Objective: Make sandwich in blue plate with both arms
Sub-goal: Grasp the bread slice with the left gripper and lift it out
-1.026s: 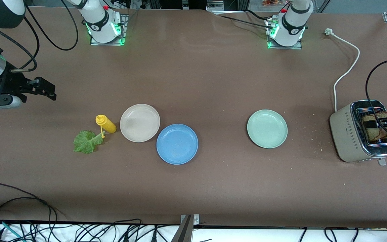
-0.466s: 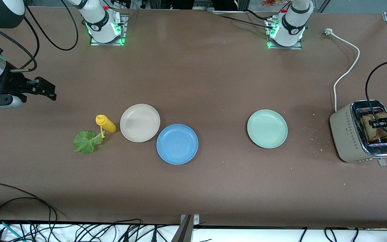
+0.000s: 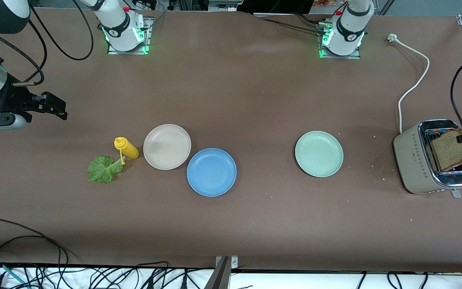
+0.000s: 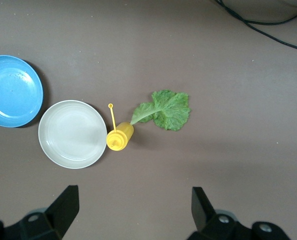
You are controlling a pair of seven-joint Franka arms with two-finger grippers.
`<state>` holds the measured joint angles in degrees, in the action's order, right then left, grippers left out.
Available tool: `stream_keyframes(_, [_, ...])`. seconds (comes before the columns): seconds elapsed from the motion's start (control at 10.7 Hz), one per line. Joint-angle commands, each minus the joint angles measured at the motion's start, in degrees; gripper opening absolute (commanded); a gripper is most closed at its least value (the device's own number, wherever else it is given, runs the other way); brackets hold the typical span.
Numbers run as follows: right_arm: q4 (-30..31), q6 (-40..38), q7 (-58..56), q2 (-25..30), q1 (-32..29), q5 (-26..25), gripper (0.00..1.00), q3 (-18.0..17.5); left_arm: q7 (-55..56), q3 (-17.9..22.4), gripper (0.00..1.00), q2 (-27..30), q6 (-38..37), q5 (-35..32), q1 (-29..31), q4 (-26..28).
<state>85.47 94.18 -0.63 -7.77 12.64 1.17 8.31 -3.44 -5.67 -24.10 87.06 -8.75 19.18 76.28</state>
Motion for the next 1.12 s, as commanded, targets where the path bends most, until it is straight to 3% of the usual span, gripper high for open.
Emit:
stream_keyframes(0.0, [-0.65, -0.4, -0.51, 0.21, -0.07, 0.85, 1.0, 0.13, 0.7, -5.73, 0.0, 3.53, -8.81, 1.36, -0.02, -3.32])
stream_keyframes(0.19, [-0.65, -0.4, -0.51, 0.21, -0.07, 0.85, 1.0, 0.13, 12.33, -8.99, 0.0, 4.23, -10.68, 8.11, -0.19, -4.21])
stream_keyframes(0.47, [-0.65, -0.4, -0.51, 0.21, -0.07, 0.85, 1.0, 0.22, 32.64, -18.65, 0.0, 2.84, -8.59, 14.71, -1.67, -4.21])
stream_keyframes(0.75, [-0.65, -0.4, -0.51, 0.21, -0.07, 0.85, 1.0, 0.22, 50.49, -19.64, 0.0, -0.59, 4.66, 21.13, -10.53, -3.77])
stream_keyframes(1.03, [-0.65, -0.4, -0.51, 0.21, -0.25, 0.85, 1.0, 0.39, 60.63, -19.64, 0.0, -6.03, 17.4, 24.66, -19.15, -3.77])
